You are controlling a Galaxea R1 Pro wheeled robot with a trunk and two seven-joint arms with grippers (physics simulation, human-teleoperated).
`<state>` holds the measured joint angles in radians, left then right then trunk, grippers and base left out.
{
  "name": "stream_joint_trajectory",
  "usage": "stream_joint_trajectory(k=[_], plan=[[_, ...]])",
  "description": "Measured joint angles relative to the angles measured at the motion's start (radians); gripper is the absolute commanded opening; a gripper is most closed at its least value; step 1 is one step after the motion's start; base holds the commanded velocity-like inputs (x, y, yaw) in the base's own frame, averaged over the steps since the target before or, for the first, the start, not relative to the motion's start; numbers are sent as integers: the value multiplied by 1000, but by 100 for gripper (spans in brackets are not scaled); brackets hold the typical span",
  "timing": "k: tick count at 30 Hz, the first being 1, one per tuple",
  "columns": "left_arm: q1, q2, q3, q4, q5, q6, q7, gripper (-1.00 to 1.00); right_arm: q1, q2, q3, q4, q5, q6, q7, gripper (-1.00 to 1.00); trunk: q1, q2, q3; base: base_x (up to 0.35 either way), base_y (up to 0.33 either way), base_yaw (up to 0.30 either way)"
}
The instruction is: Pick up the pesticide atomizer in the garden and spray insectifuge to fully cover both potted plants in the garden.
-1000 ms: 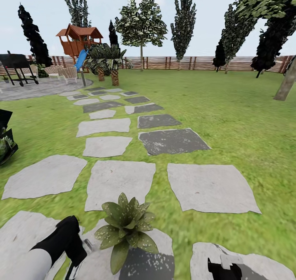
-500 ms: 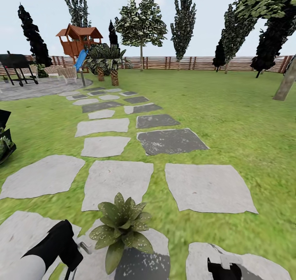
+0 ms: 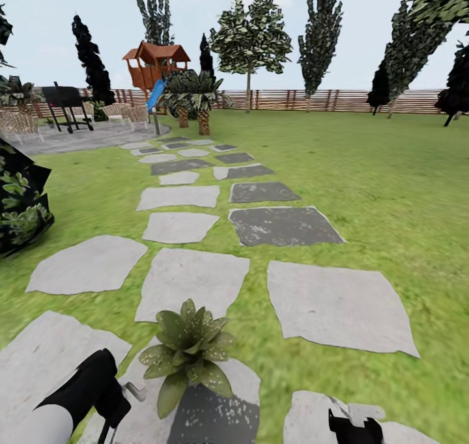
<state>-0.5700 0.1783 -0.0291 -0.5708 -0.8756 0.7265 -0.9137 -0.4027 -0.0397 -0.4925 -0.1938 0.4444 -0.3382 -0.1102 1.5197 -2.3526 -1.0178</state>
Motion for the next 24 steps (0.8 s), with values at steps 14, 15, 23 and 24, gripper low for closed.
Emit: stream_joint_trajectory(k=[14, 15, 23, 24], plan=[[1, -15, 1, 12, 6, -1, -6, -100, 0, 0, 0, 0, 0, 0, 0, 100, 0, 0, 0, -62, -126, 172], [0, -21, 0, 11, 7, 0, -6, -100, 0, 0, 0, 0, 0, 0, 0, 100, 0, 0, 0, 39, -197, 1], [0, -48, -4, -1, 5, 3, 0, -100, 0, 0, 0, 0, 0, 0, 0, 100, 0, 0, 0, 120, -141, 0], [-5, -55, -7, -3, 4, 8, 0, -100, 0, 0, 0, 0, 1, 0, 0, 100, 0, 0, 0, 11, -6, 0]])
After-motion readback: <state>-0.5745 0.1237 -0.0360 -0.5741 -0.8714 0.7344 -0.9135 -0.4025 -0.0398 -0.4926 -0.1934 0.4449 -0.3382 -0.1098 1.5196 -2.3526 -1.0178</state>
